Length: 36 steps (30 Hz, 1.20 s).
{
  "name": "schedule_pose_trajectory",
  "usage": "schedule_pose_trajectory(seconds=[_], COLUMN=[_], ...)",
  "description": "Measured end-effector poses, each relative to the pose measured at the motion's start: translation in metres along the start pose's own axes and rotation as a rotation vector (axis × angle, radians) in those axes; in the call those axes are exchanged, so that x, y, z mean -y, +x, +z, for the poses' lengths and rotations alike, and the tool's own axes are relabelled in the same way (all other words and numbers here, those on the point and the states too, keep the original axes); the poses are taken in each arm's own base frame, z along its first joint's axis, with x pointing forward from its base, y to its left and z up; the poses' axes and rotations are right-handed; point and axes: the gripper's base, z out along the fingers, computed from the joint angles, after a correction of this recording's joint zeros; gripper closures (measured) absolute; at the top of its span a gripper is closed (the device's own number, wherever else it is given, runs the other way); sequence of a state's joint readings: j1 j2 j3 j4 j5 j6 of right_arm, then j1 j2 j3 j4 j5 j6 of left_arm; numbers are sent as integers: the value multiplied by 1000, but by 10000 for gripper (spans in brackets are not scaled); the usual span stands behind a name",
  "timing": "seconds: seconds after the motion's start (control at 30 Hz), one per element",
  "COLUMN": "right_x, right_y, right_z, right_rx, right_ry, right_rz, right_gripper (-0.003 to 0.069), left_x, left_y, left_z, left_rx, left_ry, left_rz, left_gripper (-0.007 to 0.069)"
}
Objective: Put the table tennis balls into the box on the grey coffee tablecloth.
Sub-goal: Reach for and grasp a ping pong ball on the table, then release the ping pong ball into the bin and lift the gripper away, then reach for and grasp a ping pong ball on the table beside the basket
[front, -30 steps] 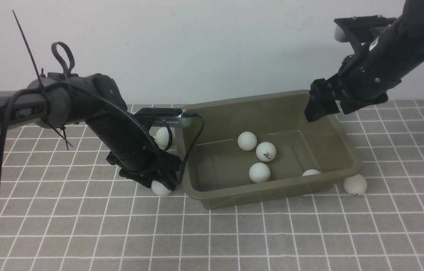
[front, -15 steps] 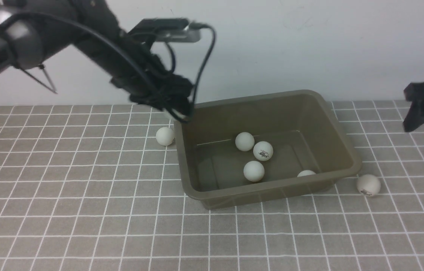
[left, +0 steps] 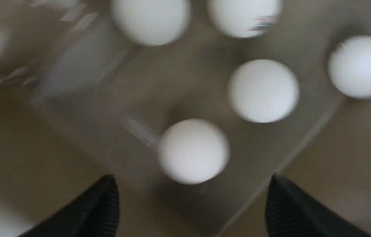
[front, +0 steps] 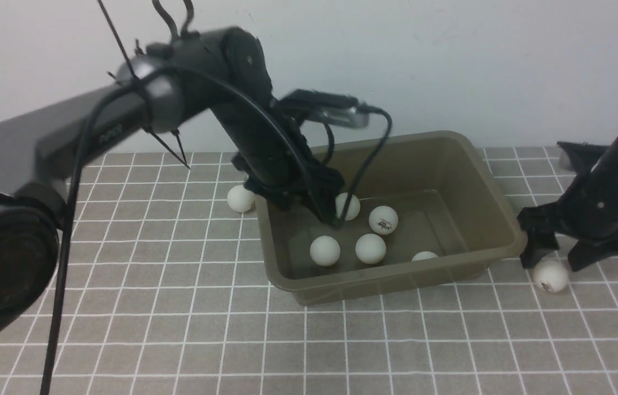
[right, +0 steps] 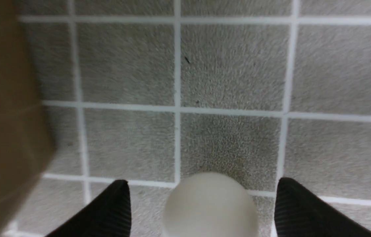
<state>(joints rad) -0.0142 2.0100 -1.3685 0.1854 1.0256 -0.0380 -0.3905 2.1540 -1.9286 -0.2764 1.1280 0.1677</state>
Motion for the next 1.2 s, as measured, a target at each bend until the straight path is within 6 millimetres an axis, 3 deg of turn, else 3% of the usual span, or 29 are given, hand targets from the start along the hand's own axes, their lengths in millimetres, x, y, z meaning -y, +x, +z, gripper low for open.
schedule_pose_trajectory(seconds=[0.03,0.1,0.17,0.2,0.23,0.27,0.3,0.4,0.47,0.53,0.6,0.67,0.7,0.77,0.83,0.93,1.0,1.03,1.2], right_x=[0,2,3,3,3,3,3,-1,-9,-19,-40,-54,-69,-82,-111,-123,-128,-131,-132], right_y=[0,1,1,1,1,2,3,4,3,2,0,-3,-5,-9,-16,-18,-18,-16,-12], right_z=[5,10,10,10,7,2,-1,-32,-67,-91,-118,-126,-129,-127,-110,-99,-92,-89,-91], right_rx=[-13,-37,-38,-40,-50,-56,-59,-19,80,163,279,331,367,382,357,328,304,271,239], right_ry=[11,28,43,43,47,51,52,55,20,-28,-95,-127,-147,-163,-183,-196,-209,-219,-225], right_rz=[8,17,5,5,0,-4,0,-7,3,5,-33,-70,-117,-152,-222,-237,-229,-227,-230], right_gripper=[139,177,308,308,302,300,300,300,300,300,300,300,300,300,291,233,167,96,21], left_x=[-5,-24,-49,-52,-72,-91,-91,-133,-150,-158,-162,-161,-159,-155,-145,-138,-133,-129,-128], left_y=[-1,-5,-9,-9,-9,-4,-5,10,18,21,20,19,17,16,11,6,3,1,-4], left_z=[-7,-32,-65,-68,-92,-107,-108,-120,-112,-99,-77,-61,-44,-30,-5,9,18,27,44], left_rx=[-6,16,85,93,143,172,175,178,145,115,79,57,34,16,-2,10,15,21,61], left_ry=[-20,-91,-159,-164,-193,-216,-216,-251,-242,-221,-169,-127,-83,-52,-24,-23,-23,-24,-38], left_rz=[-18,-66,-104,-108,-146,-188,-187,-282,-325,-328,-301,-282,-259,-243,-210,-176,-155,-143,-134], left_gripper=[117,221,417,435,545,591,596,626,629,628,612,585,538,483,328,207,130,62,6])
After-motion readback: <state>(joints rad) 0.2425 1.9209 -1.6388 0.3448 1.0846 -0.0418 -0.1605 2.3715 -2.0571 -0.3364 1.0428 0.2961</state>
